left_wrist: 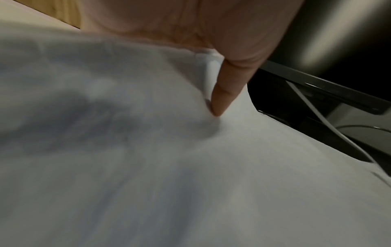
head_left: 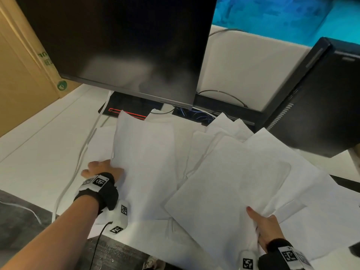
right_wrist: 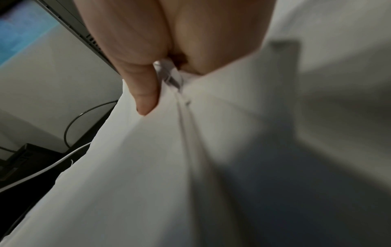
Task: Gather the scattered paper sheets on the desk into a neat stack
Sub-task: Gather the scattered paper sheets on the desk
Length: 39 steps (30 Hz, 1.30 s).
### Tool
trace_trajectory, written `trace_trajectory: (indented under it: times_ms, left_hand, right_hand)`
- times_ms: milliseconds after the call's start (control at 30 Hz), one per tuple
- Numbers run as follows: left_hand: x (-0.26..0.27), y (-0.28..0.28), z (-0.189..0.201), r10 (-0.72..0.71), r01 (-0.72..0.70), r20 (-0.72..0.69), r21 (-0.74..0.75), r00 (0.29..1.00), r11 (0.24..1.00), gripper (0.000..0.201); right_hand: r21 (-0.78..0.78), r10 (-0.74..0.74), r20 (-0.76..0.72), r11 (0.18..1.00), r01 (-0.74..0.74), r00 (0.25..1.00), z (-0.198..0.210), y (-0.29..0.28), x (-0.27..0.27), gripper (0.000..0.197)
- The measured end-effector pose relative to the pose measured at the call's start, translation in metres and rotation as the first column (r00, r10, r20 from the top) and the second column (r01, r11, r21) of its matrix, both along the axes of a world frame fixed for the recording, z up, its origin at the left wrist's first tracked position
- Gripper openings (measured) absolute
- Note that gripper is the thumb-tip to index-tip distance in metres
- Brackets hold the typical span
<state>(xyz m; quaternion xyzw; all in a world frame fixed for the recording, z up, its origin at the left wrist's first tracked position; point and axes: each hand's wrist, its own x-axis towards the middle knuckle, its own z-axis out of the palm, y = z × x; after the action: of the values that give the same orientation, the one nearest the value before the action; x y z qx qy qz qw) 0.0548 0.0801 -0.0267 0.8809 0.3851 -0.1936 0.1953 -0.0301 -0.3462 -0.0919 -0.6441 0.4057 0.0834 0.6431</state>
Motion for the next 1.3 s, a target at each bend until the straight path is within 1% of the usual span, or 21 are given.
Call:
trace_trajectory:
  times_ms: [67, 167, 200, 233, 300, 367, 400, 467, 533, 600, 633, 733, 800, 833, 900, 967, 1033, 1100, 1167, 1233, 1300]
  left_hand:
    - [-0.002, 0.003, -0.002, 0.043, -0.043, 0.024, 0.003, 0.999, 0.999, 0.035]
    - [0.0, 0.0, -0.004, 0.104, -0.082, 0.174, -0.129, 0.979, 0.988, 0.038]
    - [0.002, -0.003, -0.004, 0.11, -0.072, 0.214, -0.179, 0.971, 0.981, 0.039]
    - [0.002, -0.007, -0.003, 0.125, -0.067, 0.252, -0.227, 0.96, 0.972, 0.042]
    - [0.001, -0.018, -0.003, 0.197, -0.099, 0.304, -0.31, 0.932, 0.945, 0.06]
    - [0.001, -0.026, -0.002, 0.255, -0.13, 0.318, -0.366, 0.913, 0.921, 0.081]
    - [0.002, -0.03, 0.0, 0.245, -0.124, 0.305, -0.367, 0.92, 0.922, 0.087]
    - [0.005, -0.033, 0.001, 0.134, -0.052, 0.246, -0.312, 0.96, 0.949, 0.079]
    - [0.007, -0.035, 0.003, -0.001, 0.056, 0.216, -0.25, 0.976, 0.967, 0.054]
    - [0.008, -0.039, 0.005, -0.031, 0.101, 0.253, -0.266, 0.967, 0.959, 0.035]
    - [0.008, -0.041, 0.005, -0.032, 0.113, 0.282, -0.276, 0.959, 0.954, 0.031]
    - [0.005, -0.045, 0.009, -0.115, 0.195, 0.308, -0.242, 0.944, 0.95, 0.041]
    - [0.003, -0.046, 0.013, -0.243, 0.296, 0.267, -0.184, 0.933, 0.937, 0.054]
    - [0.001, -0.047, 0.017, -0.313, 0.352, 0.242, -0.139, 0.918, 0.925, 0.053]
    - [-0.006, -0.049, 0.025, -0.422, 0.44, 0.247, -0.018, 0.872, 0.898, 0.042]
    - [-0.015, -0.05, 0.035, -0.492, 0.5, 0.361, 0.077, 0.792, 0.862, 0.034]
    - [-0.028, -0.049, 0.046, -0.523, 0.556, 0.529, 0.113, 0.668, 0.824, 0.036]
    - [-0.036, -0.047, 0.064, -0.558, 0.61, 0.636, 0.169, 0.532, 0.774, 0.036]
    - [-0.037, -0.047, 0.087, -0.542, 0.623, 0.712, 0.186, 0.447, 0.759, 0.027]
    - [-0.033, -0.051, 0.114, -0.469, 0.62, 0.78, 0.135, 0.415, 0.773, 0.025]
    - [-0.029, -0.061, 0.141, -0.335, 0.61, 0.847, 0.016, 0.413, 0.792, 0.035]
  right_hand:
    - [-0.014, 0.01, -0.019, 1.0, -0.01, 1.0, 0.003, 0.001, 0.0, 0.123]
    - [-0.022, -0.004, -0.03, 1.0, 0.003, 1.0, 0.002, 0.001, 0.001, 0.124]
    - [-0.014, -0.002, -0.028, 1.0, 0.002, 1.0, 0.003, 0.002, 0.001, 0.116]
    - [-0.007, -0.006, -0.031, 1.0, 0.006, 1.0, 0.004, 0.004, 0.001, 0.101]
    - [-0.009, -0.019, -0.035, 1.0, 0.018, 0.999, 0.005, 0.003, 0.001, 0.068]
    - [-0.029, -0.021, -0.047, 0.999, 0.02, 0.999, 0.0, 0.0, 0.002, 0.055]
    - [-0.033, -0.014, -0.044, 0.999, 0.012, 0.999, -0.001, -0.001, 0.002, 0.053]
    - [-0.035, -0.004, -0.038, 0.999, 0.003, 0.999, -0.001, -0.001, 0.002, 0.05]
    - [-0.035, 0.0, -0.037, 0.999, -0.001, 0.999, -0.001, -0.001, 0.003, 0.048]
    - [-0.046, 0.006, -0.038, 0.999, -0.007, 0.999, -0.001, -0.001, 0.003, 0.043]
    - [-0.051, 0.006, -0.044, 0.999, -0.008, 0.999, -0.003, -0.002, 0.002, 0.044]
    - [-0.062, 0.0, -0.046, 0.998, -0.003, 0.999, -0.004, -0.002, 0.002, 0.052]
    - [-0.06, -0.006, -0.055, 0.998, 0.003, 0.998, -0.003, -0.001, 0.003, 0.055]
    - [-0.055, 0.0, -0.058, 0.998, -0.004, 0.998, -0.004, -0.001, 0.003, 0.054]
    - [-0.046, 0.012, -0.053, 0.999, -0.014, 0.999, -0.001, 0.001, 0.004, 0.051]
    - [-0.039, 0.019, -0.045, 0.999, -0.021, 0.999, 0.003, 0.001, 0.004, 0.042]
    - [-0.026, 0.022, -0.036, 0.999, -0.023, 0.999, 0.005, 0.003, 0.002, 0.034]
    - [-0.03, 0.01, -0.04, 0.999, -0.012, 0.999, 0.001, 0.003, 0.002, 0.05]
    - [-0.013, -0.002, -0.03, 1.0, 0.001, 1.0, 0.0, 0.005, 0.001, 0.056]
    - [-0.014, -0.013, -0.035, 1.0, 0.013, 0.999, 0.003, 0.008, 0.001, 0.052]
    - [-0.008, -0.031, -0.021, 0.999, 0.031, 0.999, 0.008, 0.009, 0.001, 0.049]
